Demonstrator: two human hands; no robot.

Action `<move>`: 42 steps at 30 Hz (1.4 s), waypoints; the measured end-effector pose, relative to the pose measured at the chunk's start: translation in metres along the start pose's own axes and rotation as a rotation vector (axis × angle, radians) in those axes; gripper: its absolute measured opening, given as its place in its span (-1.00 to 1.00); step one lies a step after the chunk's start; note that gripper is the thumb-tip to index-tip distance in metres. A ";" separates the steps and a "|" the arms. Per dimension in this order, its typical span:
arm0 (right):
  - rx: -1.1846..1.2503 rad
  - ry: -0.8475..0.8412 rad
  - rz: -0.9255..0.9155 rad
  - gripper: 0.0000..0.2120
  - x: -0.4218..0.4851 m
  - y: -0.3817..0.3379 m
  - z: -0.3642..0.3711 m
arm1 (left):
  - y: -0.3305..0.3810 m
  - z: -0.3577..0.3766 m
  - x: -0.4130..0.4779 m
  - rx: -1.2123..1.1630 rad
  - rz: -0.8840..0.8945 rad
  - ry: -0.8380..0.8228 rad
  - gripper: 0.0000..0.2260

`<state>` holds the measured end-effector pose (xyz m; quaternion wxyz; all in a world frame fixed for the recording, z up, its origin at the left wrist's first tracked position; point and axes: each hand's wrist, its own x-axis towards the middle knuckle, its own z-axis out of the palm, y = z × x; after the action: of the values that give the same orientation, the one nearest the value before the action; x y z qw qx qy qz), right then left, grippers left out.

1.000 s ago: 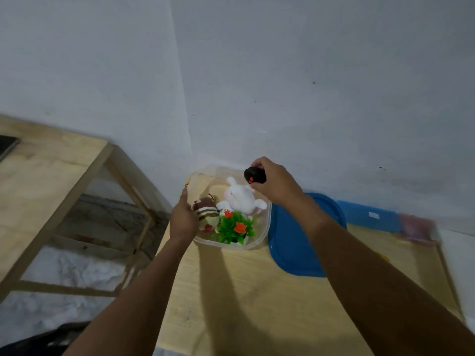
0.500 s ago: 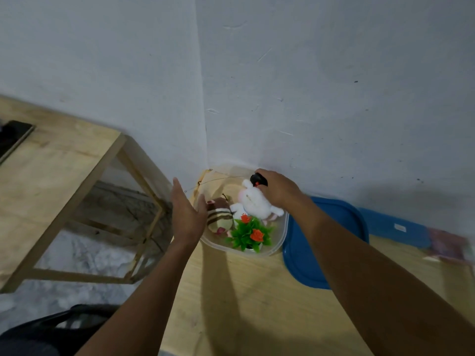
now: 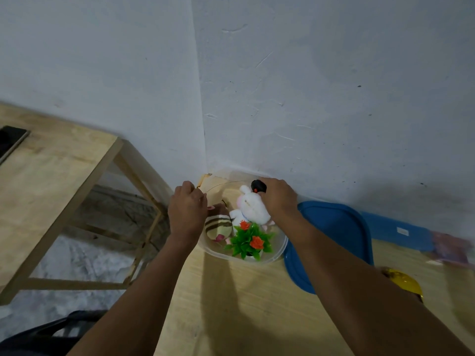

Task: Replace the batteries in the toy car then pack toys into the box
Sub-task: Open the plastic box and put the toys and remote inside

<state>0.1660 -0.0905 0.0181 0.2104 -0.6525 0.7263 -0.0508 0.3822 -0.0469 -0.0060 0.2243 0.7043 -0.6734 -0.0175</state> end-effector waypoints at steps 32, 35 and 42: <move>-0.247 -0.317 -0.473 -0.66 0.006 -0.085 0.032 | -0.006 -0.013 0.013 -0.495 -0.302 -0.174 -0.90; -0.438 -0.400 -0.446 -0.69 0.007 -0.083 0.036 | -0.010 -0.013 0.012 -0.551 -0.354 -0.181 -0.90; 0.212 0.116 -0.253 -0.73 -0.032 -0.045 -0.014 | -0.007 -0.003 0.005 -0.573 -0.374 -0.167 -0.87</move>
<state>0.2048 -0.0688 0.0544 0.2275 -0.7089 0.6397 -0.1909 0.3904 -0.0507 -0.0044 0.3498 0.7201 -0.5163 -0.3043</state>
